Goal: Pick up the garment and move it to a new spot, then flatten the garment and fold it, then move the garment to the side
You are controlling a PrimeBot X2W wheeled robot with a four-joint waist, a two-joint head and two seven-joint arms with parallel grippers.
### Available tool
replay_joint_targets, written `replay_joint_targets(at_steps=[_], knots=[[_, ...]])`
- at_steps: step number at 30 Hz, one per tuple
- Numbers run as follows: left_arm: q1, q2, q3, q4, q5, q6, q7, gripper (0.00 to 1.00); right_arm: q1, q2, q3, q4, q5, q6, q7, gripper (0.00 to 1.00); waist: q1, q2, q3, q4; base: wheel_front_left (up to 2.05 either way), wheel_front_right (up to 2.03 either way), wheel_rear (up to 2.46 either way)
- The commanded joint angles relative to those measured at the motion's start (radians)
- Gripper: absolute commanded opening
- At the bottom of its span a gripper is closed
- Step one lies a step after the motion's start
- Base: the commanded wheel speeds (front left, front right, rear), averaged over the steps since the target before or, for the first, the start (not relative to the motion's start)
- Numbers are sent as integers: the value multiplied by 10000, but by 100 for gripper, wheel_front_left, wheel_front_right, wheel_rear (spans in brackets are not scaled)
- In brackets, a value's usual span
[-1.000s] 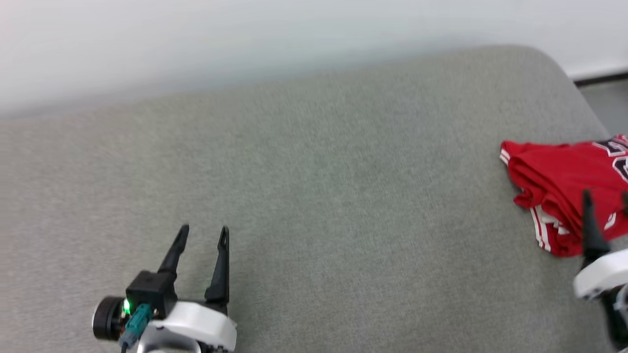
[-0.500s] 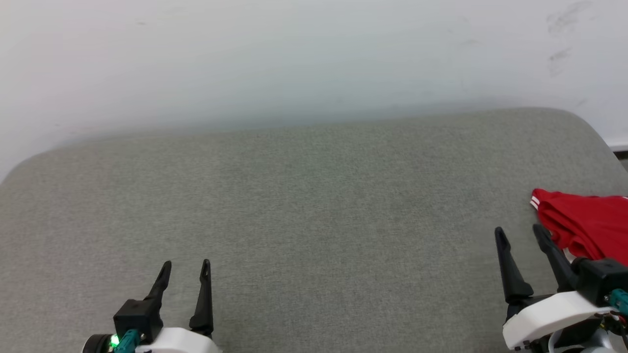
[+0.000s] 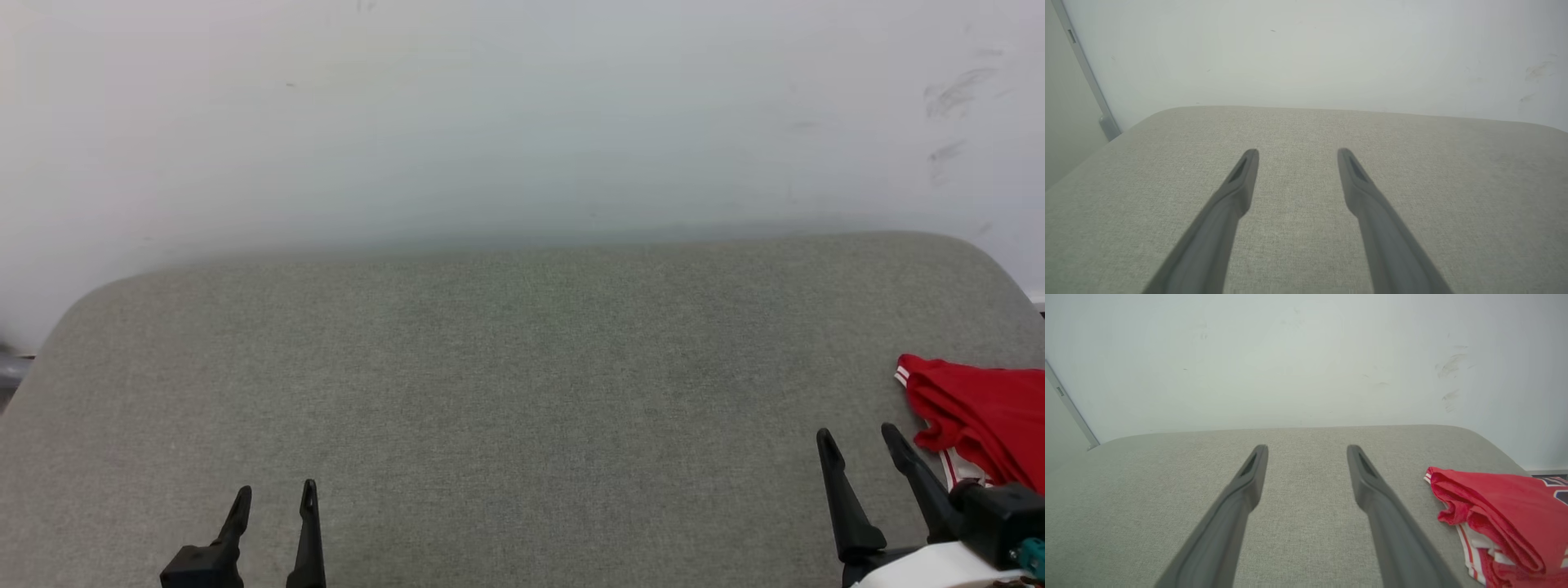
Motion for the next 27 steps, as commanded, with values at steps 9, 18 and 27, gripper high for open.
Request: replay_joint_targets(at_steps=[9,18,27], knots=[[246,-25,-217,-156,20,95,69,100,449,81,-97,-247,-69,-9,200,100,1,0,-178,61,0,0,0],[120,52,-254,-82,-41,42,66,100,412,82,-152,-249,-54,-9,225,100,1,0,-179,17,0,0,0],[189,-12,-318,125,-52,75,77,0,326,38,-140,-44,10,2,224,0,1,0,-193,21,0,0,0]])
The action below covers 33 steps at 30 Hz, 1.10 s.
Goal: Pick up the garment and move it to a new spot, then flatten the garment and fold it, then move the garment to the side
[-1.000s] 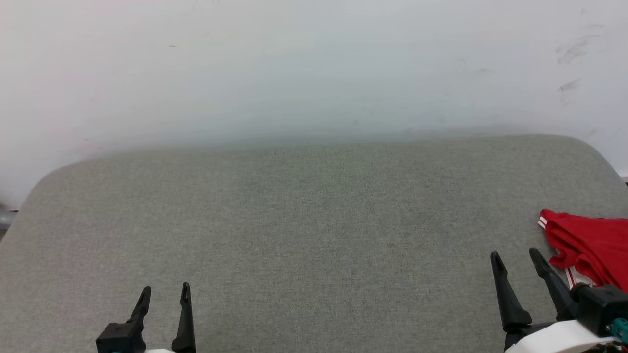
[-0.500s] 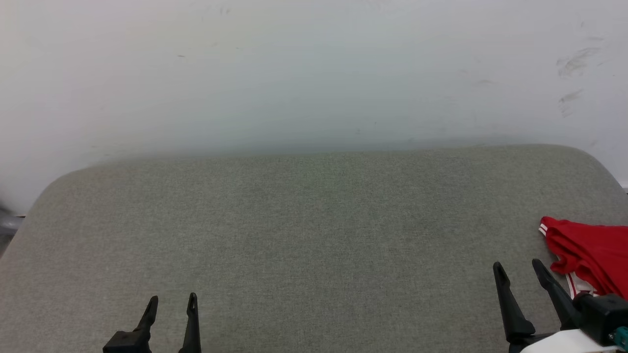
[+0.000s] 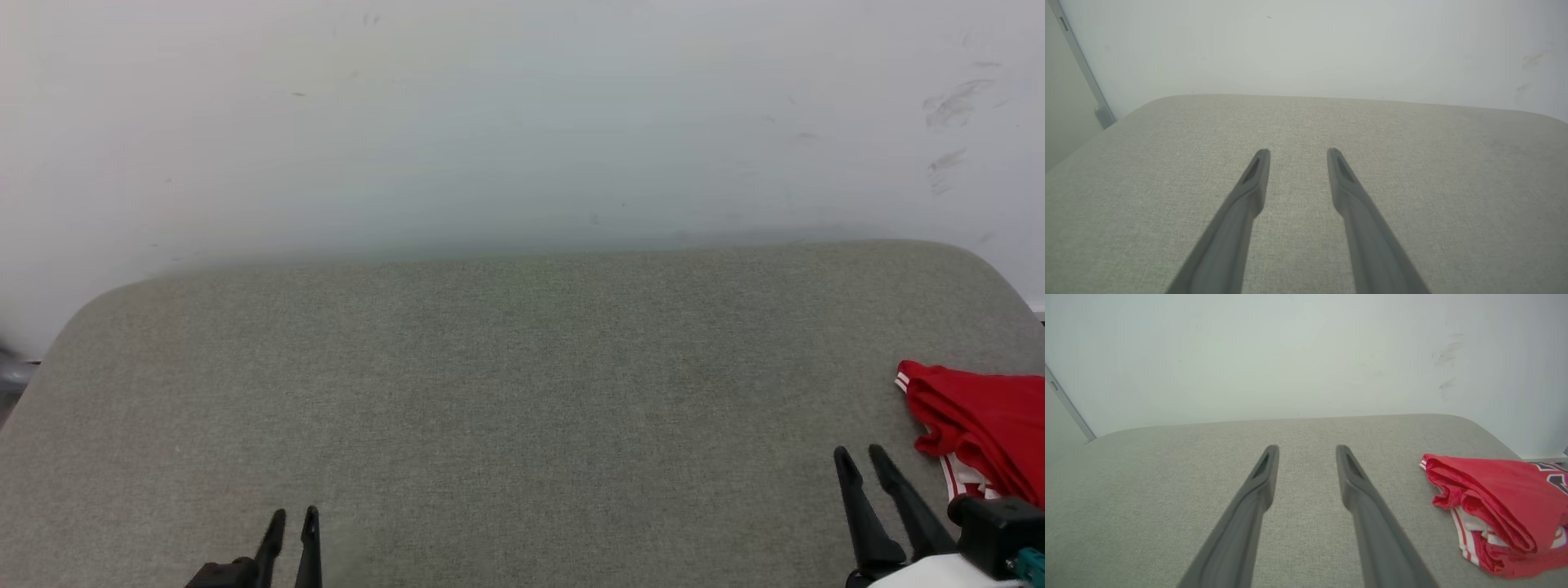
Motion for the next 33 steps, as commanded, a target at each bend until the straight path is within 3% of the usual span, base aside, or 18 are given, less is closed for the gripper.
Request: replay_joint_targets(at_steps=[1,33], knots=[[82,-59,-31,109,-2,0,2,0,20,0,4,127,2,-2,2,0,0,-1,0,0,0,0,0],[-1012,-817,1243,634,-4828,-1257,1312,0,-1183,-114,-77,1649,5667,-4,82,0,0,-1,295,111,0,0,0]])
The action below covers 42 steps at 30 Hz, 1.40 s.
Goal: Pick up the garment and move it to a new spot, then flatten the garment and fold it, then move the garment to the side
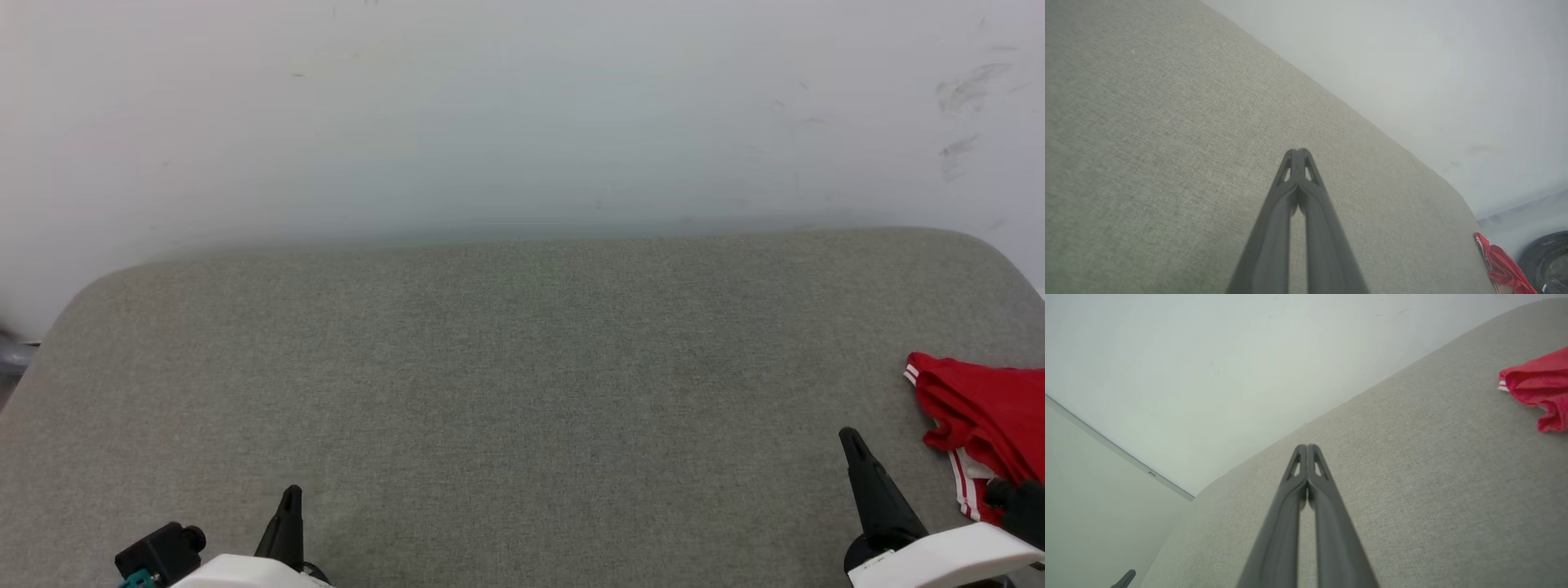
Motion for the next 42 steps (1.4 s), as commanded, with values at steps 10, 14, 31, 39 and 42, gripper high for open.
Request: replay_joint_targets(at_steps=[10,14,31,39,42], knots=[[-589,-193,464,16,-1458,-405,392,0,-639,-89,-76,326,1705,-2,32,0,0,-1,103,39,0,0,0],[-677,-251,548,43,-1790,-494,485,0,-712,-91,-88,435,2085,-2,47,0,0,-1,131,49,0,0,0],[-1052,-524,1019,223,-3489,-944,963,0,-1136,-94,-167,988,4052,-2,113,0,-1,-1,288,108,0,0,0],[-1207,-656,1204,289,-4203,-1138,1157,0,-1303,-91,-204,1220,4870,-3,153,0,-1,-1,362,135,0,0,0],[-1265,-704,1279,314,-4455,-1196,1234,0,-1393,-89,-217,1300,5153,-3,170,0,-1,-1,389,145,0,0,0]])
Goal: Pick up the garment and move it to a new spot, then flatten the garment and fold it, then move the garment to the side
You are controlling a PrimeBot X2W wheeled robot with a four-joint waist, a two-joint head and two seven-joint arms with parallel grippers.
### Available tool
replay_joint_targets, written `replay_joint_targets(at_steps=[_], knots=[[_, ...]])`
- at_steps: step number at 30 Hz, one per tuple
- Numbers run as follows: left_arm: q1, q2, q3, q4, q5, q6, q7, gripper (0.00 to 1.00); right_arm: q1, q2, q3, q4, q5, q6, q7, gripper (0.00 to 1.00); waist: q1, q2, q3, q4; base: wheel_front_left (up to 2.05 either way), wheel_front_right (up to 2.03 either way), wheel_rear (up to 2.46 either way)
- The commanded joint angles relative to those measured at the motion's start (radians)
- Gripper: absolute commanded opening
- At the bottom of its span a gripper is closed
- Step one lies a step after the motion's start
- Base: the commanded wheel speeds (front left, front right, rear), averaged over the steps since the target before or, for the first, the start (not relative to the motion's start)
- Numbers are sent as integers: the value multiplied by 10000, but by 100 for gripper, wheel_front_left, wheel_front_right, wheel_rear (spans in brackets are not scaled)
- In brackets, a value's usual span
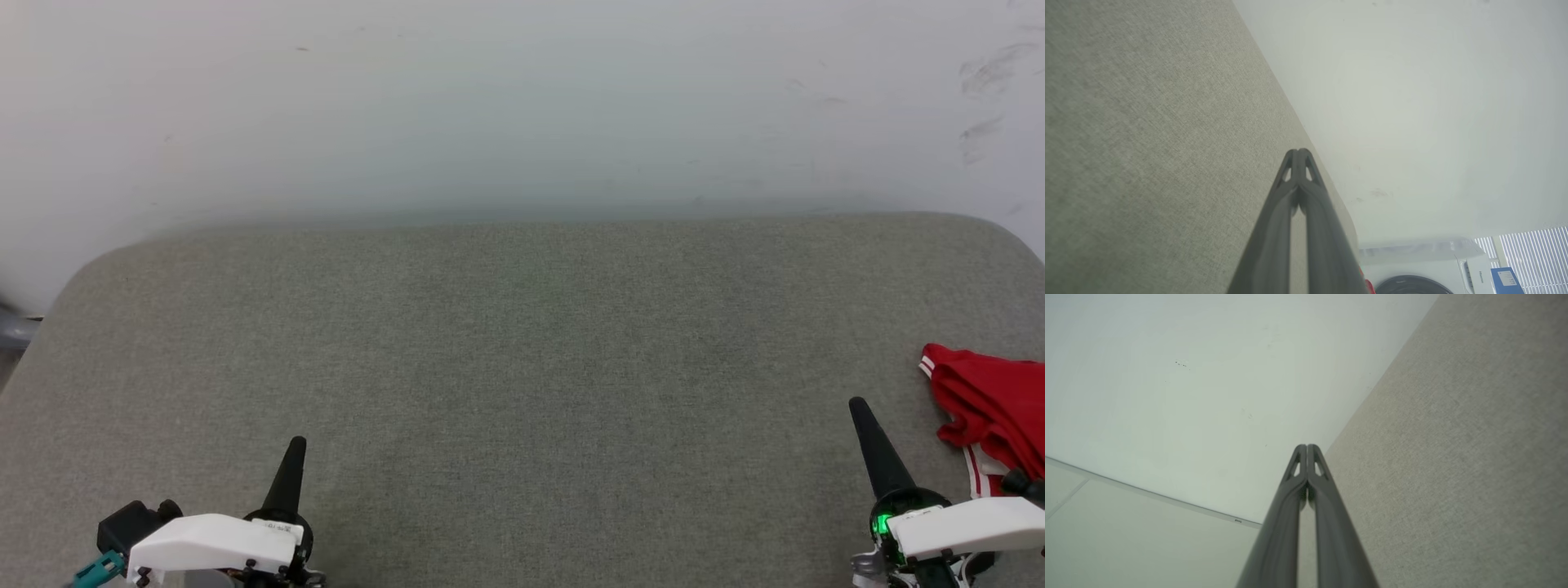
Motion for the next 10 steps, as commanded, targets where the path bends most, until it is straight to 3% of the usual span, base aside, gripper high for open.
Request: replay_joint_targets(at_steps=[1,10], knots=[[-283,-53,113,-50,-232,-98,66,0,-317,-60,-20,3,272,-1,43,0,0,0,15,6,0,0,0],[-443,-154,300,30,-945,-288,280,0,-486,-53,-63,236,1098,-1,66,0,0,0,98,37,0,0,0]])
